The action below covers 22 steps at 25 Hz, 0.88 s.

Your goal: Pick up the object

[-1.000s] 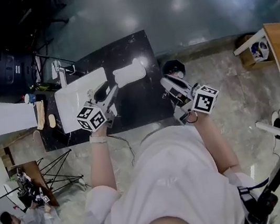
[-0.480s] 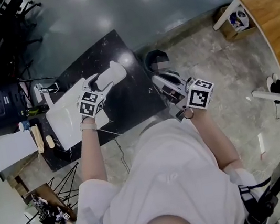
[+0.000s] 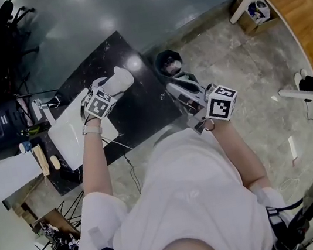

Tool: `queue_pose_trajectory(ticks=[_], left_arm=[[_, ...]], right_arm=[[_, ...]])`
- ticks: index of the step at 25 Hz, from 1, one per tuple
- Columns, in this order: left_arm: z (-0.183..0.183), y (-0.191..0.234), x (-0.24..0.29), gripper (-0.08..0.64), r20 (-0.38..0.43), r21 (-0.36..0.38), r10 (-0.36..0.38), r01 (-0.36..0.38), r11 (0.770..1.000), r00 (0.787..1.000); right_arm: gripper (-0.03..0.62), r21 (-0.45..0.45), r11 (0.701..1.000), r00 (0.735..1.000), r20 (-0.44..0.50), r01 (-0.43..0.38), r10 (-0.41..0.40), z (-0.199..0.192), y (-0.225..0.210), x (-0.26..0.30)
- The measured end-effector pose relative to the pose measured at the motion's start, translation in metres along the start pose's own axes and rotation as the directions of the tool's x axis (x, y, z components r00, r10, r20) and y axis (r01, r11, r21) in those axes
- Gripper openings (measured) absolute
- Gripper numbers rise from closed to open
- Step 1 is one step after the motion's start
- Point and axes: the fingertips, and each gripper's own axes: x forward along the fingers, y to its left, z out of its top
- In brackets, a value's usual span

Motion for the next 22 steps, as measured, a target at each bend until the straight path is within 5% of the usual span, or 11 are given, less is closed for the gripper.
queue_pose_trajectory(ticks=[14,22], left_arm=[[-0.012,-0.001,0.034,0.412,-0.111,0.032,-0.073,0.077,0.997,0.991],[-0.036,-0.002,0.058,0.465,-0.379,0.174,-0.059,0.134,0.976,0.924]], right_arm=[[0.078,0.0,1.0,1.0,0.004,0.018,-0.018,-0.001,-0.002,0.002],[0.078,0.0,1.0,1.0,0.005,0.023,-0.023,-0.003,-0.003,0.004]])
